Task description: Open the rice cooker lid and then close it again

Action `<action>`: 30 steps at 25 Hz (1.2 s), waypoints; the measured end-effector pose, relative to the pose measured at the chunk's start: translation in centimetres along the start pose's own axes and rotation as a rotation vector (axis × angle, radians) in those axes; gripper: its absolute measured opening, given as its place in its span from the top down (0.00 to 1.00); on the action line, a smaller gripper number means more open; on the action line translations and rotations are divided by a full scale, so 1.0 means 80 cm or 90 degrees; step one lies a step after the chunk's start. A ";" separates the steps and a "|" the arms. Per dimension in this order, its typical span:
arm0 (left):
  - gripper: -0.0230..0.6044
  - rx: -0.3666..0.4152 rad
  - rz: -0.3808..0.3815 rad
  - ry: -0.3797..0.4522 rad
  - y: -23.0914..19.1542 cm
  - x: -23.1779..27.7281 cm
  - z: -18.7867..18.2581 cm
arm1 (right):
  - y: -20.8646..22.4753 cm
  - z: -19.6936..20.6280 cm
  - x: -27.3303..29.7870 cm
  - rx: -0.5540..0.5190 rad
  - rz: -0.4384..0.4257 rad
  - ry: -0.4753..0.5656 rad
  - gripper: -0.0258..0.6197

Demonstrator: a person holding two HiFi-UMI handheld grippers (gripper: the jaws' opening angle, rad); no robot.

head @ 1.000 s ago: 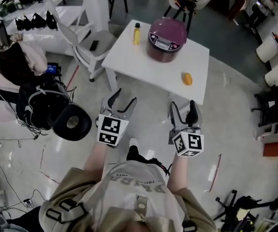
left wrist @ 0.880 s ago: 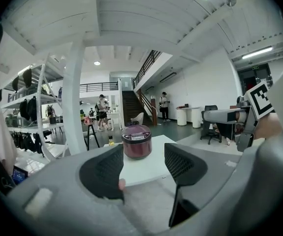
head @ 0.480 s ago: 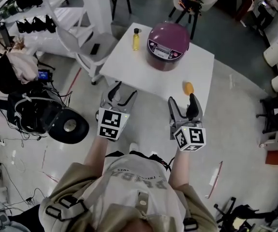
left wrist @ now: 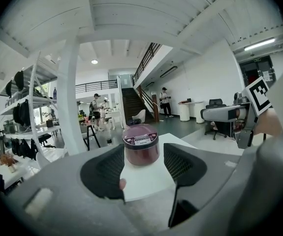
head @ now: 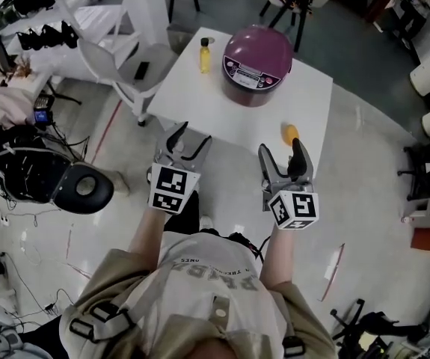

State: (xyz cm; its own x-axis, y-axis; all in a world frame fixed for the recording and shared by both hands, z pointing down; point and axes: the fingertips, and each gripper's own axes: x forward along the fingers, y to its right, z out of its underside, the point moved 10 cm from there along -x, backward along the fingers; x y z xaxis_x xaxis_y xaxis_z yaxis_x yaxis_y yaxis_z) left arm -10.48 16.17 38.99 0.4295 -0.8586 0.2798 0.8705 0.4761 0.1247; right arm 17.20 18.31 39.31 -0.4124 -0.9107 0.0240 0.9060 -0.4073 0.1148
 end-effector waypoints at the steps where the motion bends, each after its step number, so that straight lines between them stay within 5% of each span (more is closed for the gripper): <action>1: 0.55 -0.001 0.002 -0.001 -0.002 0.005 0.002 | 0.002 0.001 0.003 -0.001 0.002 -0.002 0.41; 15: 0.53 -0.005 0.021 -0.004 -0.041 0.082 0.009 | 0.027 0.018 0.067 -0.011 0.020 -0.024 0.40; 30: 0.49 0.035 0.092 -0.022 -0.109 0.197 -0.008 | 0.052 0.012 0.165 -0.036 0.004 -0.056 0.38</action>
State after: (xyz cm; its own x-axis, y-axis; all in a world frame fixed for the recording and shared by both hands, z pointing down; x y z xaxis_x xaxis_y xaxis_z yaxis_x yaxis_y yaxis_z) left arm -11.15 -1.63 41.66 0.5403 -0.7735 0.3312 0.7850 0.6051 0.1326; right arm 15.40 4.65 41.06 -0.4106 -0.9049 0.1122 0.9118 -0.4065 0.0586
